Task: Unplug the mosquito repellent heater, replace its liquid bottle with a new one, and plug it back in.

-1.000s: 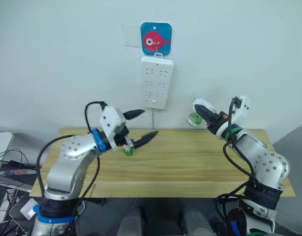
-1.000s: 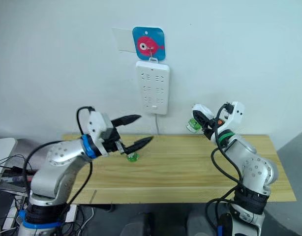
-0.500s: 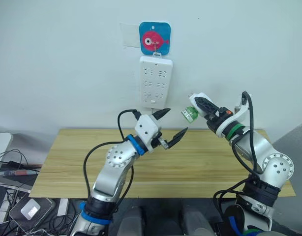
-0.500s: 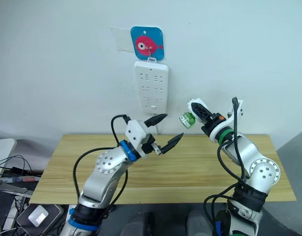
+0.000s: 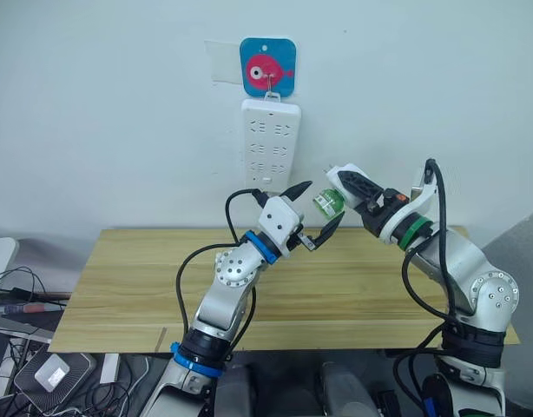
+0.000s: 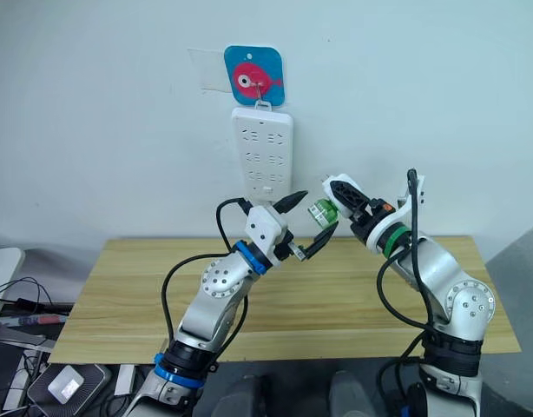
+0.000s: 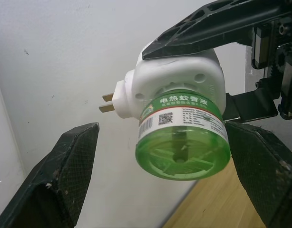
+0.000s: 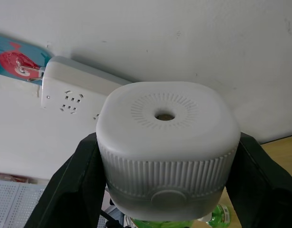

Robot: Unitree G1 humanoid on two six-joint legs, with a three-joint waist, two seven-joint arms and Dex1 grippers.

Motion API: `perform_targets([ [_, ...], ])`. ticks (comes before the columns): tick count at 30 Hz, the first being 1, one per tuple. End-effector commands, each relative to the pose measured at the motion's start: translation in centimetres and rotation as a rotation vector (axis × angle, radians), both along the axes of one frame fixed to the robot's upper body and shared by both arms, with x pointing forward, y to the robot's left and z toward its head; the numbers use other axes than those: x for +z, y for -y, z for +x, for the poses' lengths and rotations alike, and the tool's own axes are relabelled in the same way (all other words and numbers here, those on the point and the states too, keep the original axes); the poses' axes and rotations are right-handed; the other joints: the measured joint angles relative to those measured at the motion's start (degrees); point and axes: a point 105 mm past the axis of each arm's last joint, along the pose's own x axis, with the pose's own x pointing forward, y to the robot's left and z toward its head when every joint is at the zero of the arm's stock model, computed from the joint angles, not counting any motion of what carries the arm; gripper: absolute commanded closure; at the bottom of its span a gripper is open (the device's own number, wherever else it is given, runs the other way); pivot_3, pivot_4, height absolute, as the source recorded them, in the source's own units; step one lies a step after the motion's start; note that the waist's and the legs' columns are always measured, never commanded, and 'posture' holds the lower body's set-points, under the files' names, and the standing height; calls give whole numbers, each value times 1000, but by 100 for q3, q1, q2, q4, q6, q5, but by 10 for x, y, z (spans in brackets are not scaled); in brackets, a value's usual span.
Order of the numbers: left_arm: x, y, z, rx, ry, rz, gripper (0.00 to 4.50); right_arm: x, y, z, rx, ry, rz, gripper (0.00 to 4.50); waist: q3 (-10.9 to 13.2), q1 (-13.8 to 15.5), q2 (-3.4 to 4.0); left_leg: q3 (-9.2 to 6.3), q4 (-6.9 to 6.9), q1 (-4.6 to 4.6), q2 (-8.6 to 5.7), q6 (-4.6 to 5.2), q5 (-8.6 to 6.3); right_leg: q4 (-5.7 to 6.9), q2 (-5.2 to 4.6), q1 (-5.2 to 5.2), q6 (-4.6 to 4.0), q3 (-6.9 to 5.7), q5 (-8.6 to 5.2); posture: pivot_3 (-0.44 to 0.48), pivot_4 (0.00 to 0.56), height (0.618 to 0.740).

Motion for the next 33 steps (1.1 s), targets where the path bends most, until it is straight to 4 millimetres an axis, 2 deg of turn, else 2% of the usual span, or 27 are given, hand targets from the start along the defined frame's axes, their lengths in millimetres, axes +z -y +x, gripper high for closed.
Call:
perform_targets([
  [1, 12, 6, -7, -29, 47, -30, 57, 16, -2, -8, 21, 64, 24, 1481, 0, 2, 0, 0, 0, 0, 0, 0, 0, 0, 0, 0, 0, -1, 0, -100, 172, 740],
  [4, 13, 7, -7, -27, 43, -39, 673, 15, -1, -8, 19, 62, 23, 1481, 5, 2, -2, 1, 0, -1, 1, 0, 0, -1, 1, 0, 0, 0, 0, -103, 177, 740],
  [9, 10, 4, -3, -10, 14, -51, 2180, 16, 0, -8, 8, 57, 31, 1481, 5, 1, -2, 3, 0, -1, 4, 0, 0, -1, 3, -2, 0, 2, 0, -103, 175, 740],
  [16, 14, 5, -3, -18, 22, -54, 2181, 16, -3, -10, 11, 54, 35, 1481, 7, 4, -2, 5, 0, -2, 6, 0, 0, -1, 5, -4, -1, 3, 0, -107, 176, 740],
  [20, 13, 2, -6, -61, 46, -4, 2181, 14, -4, -13, 88, 65, -28, 158, 9, 2, -1, 8, -1, -5, 8, 0, 0, -1, 5, -9, -1, 6, -1, -113, 178, 740],
  [21, 13, 1, -7, -76, 52, 6, 2181, 14, -3, -14, 111, 67, -37, 35, 9, 2, 0, 9, -1, -5, 8, 0, 0, -1, 6, -10, -1, 6, -1, -113, 177, 740],
  [24, 13, 1, -14, -142, 77, 45, 2181, 13, 3, -14, 189, 67, -83, 35, 10, 4, -1, 11, -1, -6, 10, 0, 0, -2, 6, -10, -2, 6, -1, -111, 177, 740],
  [27, 5, 0, -25, -256, 134, 157, 2181, 11, 15, -14, 363, 68, -211, 35, 18, -1, 4, 19, -2, -7, 9, 0, 0, -2, 6, -13, -3, 11, -1, -108, 176, 740],
  [30, -2, -1, -32, -343, 181, 240, 2181, 9, 19, -24, 554, 28, -303, 35, 23, 13, 13, 27, -3, -6, 16, 1, 0, -1, 7, -16, -8, 13, -2, -105, 174, 740],
  [33, -3, 1, -38, -402, 241, 296, 2181, 7, 20, -32, 674, -18, -336, 35, 23, 25, 12, 25, -11, -7, 29, 1, 0, -9, 16, -16, -18, 8, -8, -90, 177, 740],
])
